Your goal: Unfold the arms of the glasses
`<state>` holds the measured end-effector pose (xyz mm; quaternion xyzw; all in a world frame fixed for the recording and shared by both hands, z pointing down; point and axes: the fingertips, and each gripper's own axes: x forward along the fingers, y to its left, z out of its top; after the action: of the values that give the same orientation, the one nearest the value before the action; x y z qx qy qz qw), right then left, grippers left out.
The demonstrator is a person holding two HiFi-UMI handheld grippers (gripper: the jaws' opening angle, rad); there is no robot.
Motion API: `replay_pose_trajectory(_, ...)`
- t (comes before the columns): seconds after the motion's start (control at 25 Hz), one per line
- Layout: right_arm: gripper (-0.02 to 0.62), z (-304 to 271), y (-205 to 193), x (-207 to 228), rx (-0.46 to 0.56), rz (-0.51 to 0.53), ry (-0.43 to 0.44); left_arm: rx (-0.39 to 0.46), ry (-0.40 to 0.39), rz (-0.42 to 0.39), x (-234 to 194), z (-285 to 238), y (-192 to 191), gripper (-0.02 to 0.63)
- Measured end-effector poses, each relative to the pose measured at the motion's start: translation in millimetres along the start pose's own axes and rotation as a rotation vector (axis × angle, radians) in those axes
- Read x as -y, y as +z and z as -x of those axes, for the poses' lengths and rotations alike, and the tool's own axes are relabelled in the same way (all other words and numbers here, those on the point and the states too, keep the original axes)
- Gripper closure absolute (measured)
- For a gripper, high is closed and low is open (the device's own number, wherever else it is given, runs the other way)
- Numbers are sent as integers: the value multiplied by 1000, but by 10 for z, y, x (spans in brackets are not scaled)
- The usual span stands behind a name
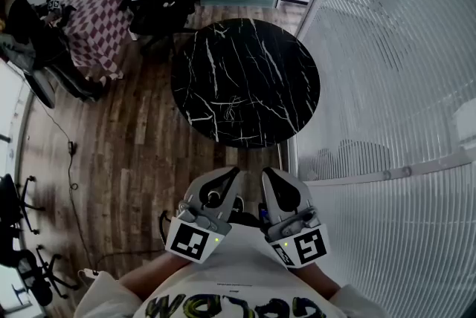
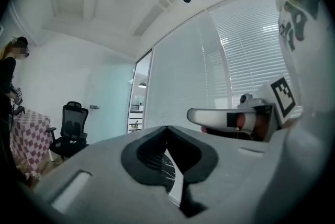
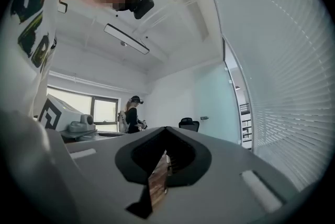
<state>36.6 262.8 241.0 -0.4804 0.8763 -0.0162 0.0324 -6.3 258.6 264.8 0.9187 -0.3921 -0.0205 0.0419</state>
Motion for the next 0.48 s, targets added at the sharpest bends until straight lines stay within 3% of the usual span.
replay_pose_trajectory(0.48,595,133,-14,277,1,-1,16,-4,13,-6,188,-240,-44,606)
